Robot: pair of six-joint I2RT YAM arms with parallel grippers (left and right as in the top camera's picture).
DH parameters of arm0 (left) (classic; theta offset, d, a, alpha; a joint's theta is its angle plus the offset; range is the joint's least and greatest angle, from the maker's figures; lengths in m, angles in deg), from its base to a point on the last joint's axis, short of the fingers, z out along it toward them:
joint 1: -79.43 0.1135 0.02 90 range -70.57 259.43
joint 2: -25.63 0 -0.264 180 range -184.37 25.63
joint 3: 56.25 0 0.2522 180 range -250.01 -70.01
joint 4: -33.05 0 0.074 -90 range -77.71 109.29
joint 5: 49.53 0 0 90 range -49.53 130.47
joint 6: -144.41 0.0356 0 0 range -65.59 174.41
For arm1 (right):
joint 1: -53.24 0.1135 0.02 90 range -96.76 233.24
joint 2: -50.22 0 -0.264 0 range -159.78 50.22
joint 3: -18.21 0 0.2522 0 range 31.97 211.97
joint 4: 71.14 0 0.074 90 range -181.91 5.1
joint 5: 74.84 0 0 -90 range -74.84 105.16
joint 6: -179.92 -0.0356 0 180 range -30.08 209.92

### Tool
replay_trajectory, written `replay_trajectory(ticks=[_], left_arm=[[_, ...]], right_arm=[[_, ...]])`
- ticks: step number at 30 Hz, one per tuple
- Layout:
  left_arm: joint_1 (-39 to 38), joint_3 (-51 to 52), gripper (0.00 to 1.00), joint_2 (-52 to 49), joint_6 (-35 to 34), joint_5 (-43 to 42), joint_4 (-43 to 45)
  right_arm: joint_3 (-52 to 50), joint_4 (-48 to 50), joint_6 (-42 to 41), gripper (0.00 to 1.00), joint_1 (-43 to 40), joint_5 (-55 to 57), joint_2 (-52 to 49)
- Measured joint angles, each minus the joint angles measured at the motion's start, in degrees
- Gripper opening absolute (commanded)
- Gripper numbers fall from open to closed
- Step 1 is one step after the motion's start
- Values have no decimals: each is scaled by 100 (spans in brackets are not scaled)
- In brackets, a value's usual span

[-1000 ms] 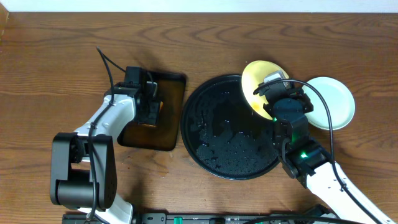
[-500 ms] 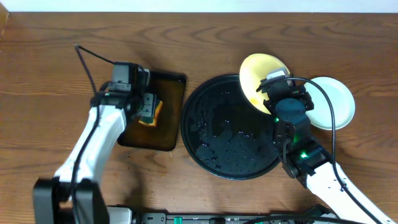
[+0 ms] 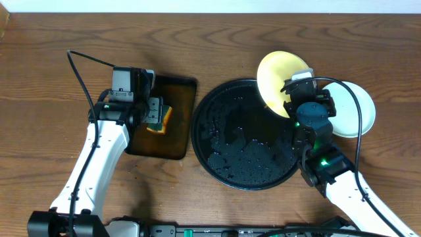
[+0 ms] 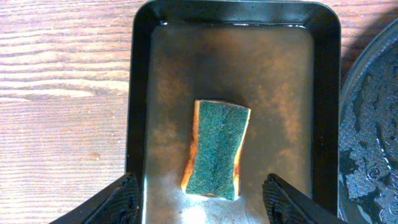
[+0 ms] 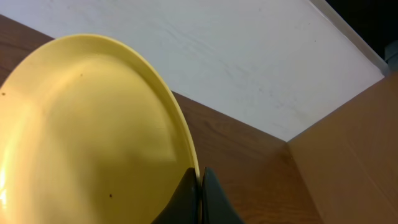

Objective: Clean dirty plates on tray and stack at the side

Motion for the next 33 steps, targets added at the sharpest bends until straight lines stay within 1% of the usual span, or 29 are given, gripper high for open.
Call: replay_trajectory(ticks=[4, 8, 11, 16, 19, 26, 29, 33], left_arm=[[0, 0, 66, 0, -2, 0, 0], [0, 0, 66, 0, -24, 0, 0], [0, 0, 66, 0, -42, -2, -7], [0, 0, 67, 0, -46, 0, -22], [0, 0, 67, 0, -55, 0, -24], [0, 0, 67, 0, -59, -2, -24], [0, 0, 71, 0, -52, -2, -26], [0, 0, 71, 0, -61, -7, -26]], right_arm=[[0, -11, -13, 1, 2, -17, 0], [0, -76, -321, 1, -92, 114, 0], [0, -293, -772, 1, -527, 168, 0], [0, -811, -1838, 1, -1578, 258, -7], [0, -955, -2400, 1, -2173, 155, -83], [0, -1038, -3265, 1, -3213, -664, -601], [0, -1001, -3467, 1, -3528, -1025, -914], [0, -929, -3626, 12, -3742, -1294, -1231]])
